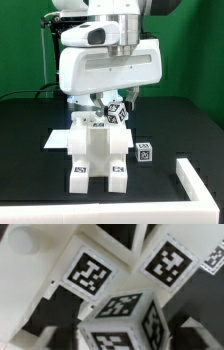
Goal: Assemble chair
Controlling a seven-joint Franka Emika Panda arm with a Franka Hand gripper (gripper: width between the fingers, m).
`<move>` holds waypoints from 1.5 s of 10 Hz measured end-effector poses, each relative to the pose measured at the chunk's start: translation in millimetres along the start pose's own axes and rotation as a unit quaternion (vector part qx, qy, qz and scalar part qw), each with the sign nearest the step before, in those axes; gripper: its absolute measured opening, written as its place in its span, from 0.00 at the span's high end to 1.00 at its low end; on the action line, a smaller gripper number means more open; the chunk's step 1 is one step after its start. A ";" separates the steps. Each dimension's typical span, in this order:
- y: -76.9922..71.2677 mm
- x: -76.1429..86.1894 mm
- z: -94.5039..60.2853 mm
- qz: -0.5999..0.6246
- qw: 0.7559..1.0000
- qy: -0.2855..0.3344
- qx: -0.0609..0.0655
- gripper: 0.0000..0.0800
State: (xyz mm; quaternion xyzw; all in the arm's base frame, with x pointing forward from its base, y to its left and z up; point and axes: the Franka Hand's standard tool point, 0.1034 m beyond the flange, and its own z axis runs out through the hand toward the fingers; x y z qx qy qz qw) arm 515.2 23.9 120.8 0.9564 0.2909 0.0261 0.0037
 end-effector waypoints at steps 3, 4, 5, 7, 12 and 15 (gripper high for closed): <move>0.5 -0.3 0.3 0.000 1.000 0.000 0.000 0.64; 0.5 -0.3 0.4 0.000 1.000 0.000 0.000 0.64; 0.5 -0.4 0.7 0.000 1.000 0.000 0.000 0.64; 3.4 1.2 1.5 0.009 1.000 0.006 -0.007 0.64; 7.3 3.1 1.4 0.133 0.991 0.018 -0.014 0.64; 7.1 2.3 2.0 0.310 0.950 0.023 -0.004 0.64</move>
Offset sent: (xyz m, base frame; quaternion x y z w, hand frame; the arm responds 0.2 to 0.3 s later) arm -0.0003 -0.0005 -0.0007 0.0009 0.0027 -0.0008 1.0000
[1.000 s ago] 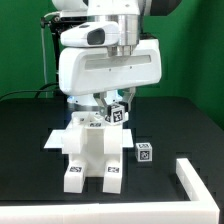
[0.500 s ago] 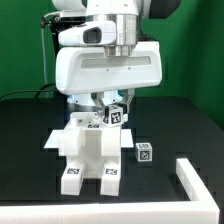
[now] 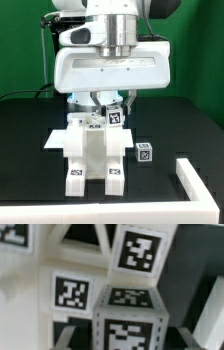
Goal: Assemble chair
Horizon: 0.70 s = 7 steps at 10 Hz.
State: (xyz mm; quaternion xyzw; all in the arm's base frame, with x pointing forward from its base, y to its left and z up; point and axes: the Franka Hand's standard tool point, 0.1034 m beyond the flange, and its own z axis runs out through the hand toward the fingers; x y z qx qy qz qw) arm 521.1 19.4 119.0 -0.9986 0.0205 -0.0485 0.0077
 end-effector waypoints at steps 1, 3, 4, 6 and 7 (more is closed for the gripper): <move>0.1 -0.1 0.1 0.062 0.998 0.000 0.004 0.64; -0.5 -0.2 0.5 0.178 0.984 0.000 0.006 0.64; -0.4 -0.1 0.6 0.228 0.974 -0.001 0.010 0.64; -4.0 1.3 1.0 0.339 0.941 -0.001 0.013 0.64; -7.0 2.5 1.1 0.375 0.927 -0.001 0.013 0.64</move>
Offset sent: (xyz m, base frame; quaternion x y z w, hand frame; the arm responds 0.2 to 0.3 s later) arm -0.0055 -0.0055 -0.0094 0.0061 -0.0074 0.2498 0.9682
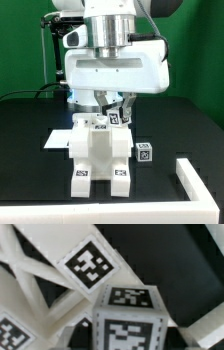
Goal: Assemble chair
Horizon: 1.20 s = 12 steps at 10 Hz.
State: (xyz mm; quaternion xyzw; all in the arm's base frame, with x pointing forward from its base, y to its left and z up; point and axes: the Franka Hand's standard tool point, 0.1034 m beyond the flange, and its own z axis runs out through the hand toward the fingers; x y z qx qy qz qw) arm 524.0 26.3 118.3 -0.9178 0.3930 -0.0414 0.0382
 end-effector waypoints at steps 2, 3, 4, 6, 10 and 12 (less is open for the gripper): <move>-0.2 -0.3 0.2 -0.006 1.000 -0.001 0.000 0.64; -0.6 -1.8 0.2 -0.026 1.000 -0.005 -0.002 0.46; -4.1 -4.2 -1.3 -0.050 0.999 -0.013 -0.004 0.26; -8.2 -4.4 -2.5 -0.120 0.993 -0.012 -0.002 0.20; -6.9 -5.0 -2.0 -0.339 0.941 -0.014 -0.008 0.19; -7.8 -6.2 -1.8 -0.450 0.893 -0.013 -0.009 0.19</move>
Offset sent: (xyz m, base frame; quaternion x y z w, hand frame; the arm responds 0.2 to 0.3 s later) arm 0.0008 0.0164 0.0075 -0.0186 -0.0520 -0.1095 0.9925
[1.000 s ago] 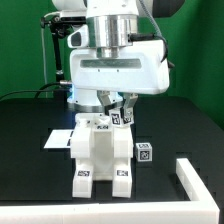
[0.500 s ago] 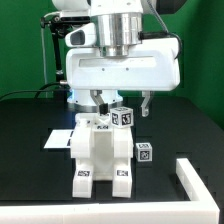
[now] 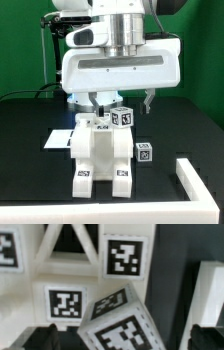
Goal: Assemble chair
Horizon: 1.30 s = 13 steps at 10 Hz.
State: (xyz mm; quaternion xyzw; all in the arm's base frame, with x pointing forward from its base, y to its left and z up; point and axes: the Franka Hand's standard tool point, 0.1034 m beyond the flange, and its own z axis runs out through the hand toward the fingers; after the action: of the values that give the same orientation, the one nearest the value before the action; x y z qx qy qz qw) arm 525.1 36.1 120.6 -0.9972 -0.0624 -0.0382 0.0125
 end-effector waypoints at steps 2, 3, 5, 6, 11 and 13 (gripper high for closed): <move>-4.0 -0.9 1.2 -0.116 0.993 -0.004 -0.009 0.19; -2.5 -1.0 1.2 -0.145 0.989 -0.005 -0.010 0.19; -0.2 -1.2 1.2 -0.166 0.986 -0.005 -0.010 0.20; -0.1 -1.2 1.2 -0.166 0.986 -0.005 -0.010 0.41; -0.4 -0.9 1.1 -0.114 0.993 -0.003 -0.008 0.65; -0.8 -1.0 1.4 0.020 1.000 0.000 -0.006 0.65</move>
Offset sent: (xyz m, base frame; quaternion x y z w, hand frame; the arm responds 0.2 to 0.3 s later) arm -0.0046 -0.0044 -0.0010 0.0091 0.0020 -0.2016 0.9794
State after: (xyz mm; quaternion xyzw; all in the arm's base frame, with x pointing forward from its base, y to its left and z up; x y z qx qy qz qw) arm 524.1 36.8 119.1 -0.9983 -0.0424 -0.0387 0.0074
